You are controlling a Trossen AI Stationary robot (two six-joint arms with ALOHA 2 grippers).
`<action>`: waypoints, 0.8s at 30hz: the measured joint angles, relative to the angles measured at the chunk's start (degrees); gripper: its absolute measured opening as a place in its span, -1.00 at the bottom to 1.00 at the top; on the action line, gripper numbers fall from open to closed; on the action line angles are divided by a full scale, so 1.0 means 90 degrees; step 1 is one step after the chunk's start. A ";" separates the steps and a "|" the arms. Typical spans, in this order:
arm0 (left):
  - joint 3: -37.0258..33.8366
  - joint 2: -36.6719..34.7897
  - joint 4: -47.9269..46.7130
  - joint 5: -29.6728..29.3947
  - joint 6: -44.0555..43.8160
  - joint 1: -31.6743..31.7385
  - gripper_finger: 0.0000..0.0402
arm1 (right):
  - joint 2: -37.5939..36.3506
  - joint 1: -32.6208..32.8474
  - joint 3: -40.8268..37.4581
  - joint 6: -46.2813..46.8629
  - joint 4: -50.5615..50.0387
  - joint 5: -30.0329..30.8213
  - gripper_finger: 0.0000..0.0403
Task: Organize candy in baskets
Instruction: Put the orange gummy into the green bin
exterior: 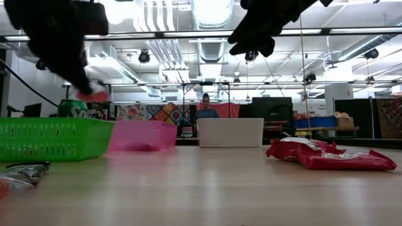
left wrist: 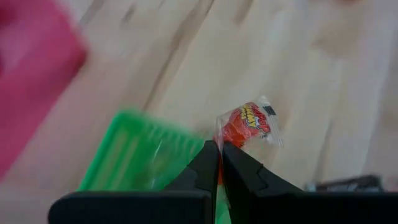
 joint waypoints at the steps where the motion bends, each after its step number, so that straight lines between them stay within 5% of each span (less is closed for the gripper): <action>1: 0.0000 -0.0028 -0.0239 0.0125 -0.0216 0.0002 -1.00 | 0.0000 0.0000 -0.0004 -0.0002 0.0002 0.0002 -0.07; 6: -0.0014 0.0088 -0.1003 0.0834 -0.0732 0.0000 -1.00 | 0.0000 0.0000 -0.0020 -0.0007 -0.0001 0.0002 -0.07; 14: -0.0024 0.0434 -0.1372 0.0874 -0.0992 0.0000 -0.97 | 0.0000 0.0000 -0.0045 -0.0012 -0.0006 -0.0001 -0.07; 24: 0.0134 0.0450 -0.2178 0.0855 -0.1352 0.0000 -0.56 | 0.0000 -0.0002 -0.0127 0.0853 -0.0176 -0.0001 -0.07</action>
